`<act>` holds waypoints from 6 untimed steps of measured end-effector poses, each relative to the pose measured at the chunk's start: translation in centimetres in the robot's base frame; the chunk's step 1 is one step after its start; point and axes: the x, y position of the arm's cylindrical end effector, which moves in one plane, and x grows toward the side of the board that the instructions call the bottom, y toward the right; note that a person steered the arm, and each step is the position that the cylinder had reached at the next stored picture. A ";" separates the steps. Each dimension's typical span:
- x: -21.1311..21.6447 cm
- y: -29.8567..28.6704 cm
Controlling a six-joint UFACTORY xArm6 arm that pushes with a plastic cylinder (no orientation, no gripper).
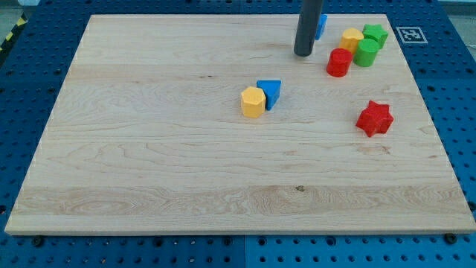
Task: Push the red circle closer to the red star
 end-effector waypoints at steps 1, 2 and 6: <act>0.0 2.3; 0.9 4.2; 12.1 10.3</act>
